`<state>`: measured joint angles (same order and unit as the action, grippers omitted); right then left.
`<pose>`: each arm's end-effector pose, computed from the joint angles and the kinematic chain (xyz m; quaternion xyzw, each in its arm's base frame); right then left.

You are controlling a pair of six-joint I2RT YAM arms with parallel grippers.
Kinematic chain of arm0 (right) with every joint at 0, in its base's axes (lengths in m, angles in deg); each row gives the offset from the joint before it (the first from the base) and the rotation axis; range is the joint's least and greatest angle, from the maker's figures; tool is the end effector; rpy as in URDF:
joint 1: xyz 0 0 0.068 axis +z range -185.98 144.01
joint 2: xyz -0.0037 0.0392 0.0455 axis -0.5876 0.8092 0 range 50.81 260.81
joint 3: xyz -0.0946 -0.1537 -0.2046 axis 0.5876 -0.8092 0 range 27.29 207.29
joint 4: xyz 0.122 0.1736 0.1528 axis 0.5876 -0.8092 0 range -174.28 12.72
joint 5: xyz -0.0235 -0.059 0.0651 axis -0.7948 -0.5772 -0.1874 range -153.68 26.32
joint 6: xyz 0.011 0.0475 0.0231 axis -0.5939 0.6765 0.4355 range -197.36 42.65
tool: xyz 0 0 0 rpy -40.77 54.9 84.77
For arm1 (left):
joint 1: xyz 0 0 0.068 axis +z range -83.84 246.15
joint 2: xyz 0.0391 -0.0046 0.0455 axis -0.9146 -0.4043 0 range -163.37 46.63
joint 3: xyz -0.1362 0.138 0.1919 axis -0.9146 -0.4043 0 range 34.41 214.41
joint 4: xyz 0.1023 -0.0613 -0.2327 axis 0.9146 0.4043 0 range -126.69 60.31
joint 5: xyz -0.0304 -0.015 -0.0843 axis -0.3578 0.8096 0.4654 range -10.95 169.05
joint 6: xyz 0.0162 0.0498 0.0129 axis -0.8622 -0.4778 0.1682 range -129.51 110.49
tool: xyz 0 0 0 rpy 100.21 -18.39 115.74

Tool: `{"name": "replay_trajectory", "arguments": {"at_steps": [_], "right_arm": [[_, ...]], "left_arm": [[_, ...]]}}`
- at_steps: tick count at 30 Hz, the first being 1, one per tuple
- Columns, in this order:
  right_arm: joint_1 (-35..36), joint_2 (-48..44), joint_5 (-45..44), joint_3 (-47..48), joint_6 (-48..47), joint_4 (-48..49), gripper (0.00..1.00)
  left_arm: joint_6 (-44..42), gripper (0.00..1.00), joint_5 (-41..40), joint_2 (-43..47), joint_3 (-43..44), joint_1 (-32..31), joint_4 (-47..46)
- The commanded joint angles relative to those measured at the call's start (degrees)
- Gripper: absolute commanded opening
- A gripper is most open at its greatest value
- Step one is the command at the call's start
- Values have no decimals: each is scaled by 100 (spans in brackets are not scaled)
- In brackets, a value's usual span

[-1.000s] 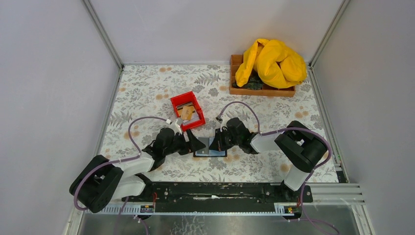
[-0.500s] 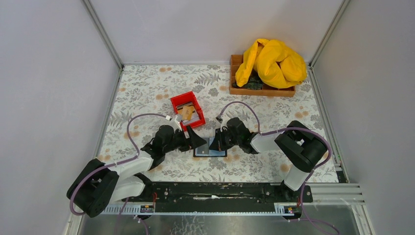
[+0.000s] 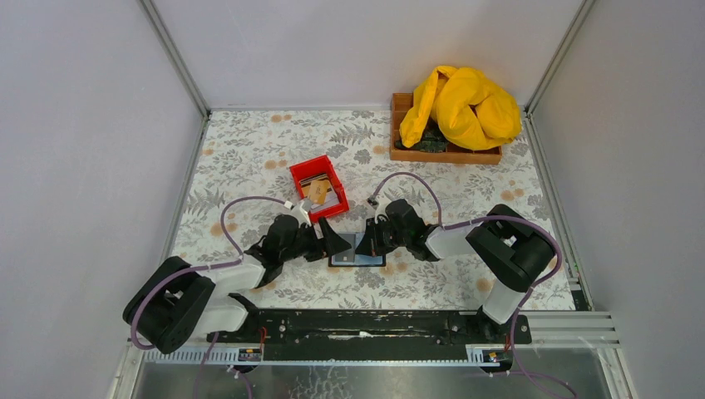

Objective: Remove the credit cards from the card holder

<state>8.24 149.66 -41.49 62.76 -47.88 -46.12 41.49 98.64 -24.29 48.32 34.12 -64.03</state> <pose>0.2161 0.2291 0.1252 -0.2025 0.8402 0.4191 0.2783 0.1724 -0.1219 0.1369 -0.0560 0.8545 -0.4383 0.2732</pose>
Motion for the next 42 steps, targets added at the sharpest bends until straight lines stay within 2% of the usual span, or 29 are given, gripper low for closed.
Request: {"name": "replay_trajectory", "arguments": {"at_steps": [1,19,28,34,42], "right_arm": [[-59,157,-76,40,-62,-171,0],[-77,163,-84,30,-58,-189,0],[-94,204,-57,41,-36,-180,0],[-91,177,-60,31,-34,-180,0],[-132,-71,-192,-94,37,-144,0]], "left_arm": [[52,85,50,-105,-112,31,-515],[228,85,297,-640,-208,30,-1146],[694,84,733,-909,-280,9,-2044],[820,83,727,-837,-99,-182,-2038],[754,83,378,-839,441,-678,-1555]]}}
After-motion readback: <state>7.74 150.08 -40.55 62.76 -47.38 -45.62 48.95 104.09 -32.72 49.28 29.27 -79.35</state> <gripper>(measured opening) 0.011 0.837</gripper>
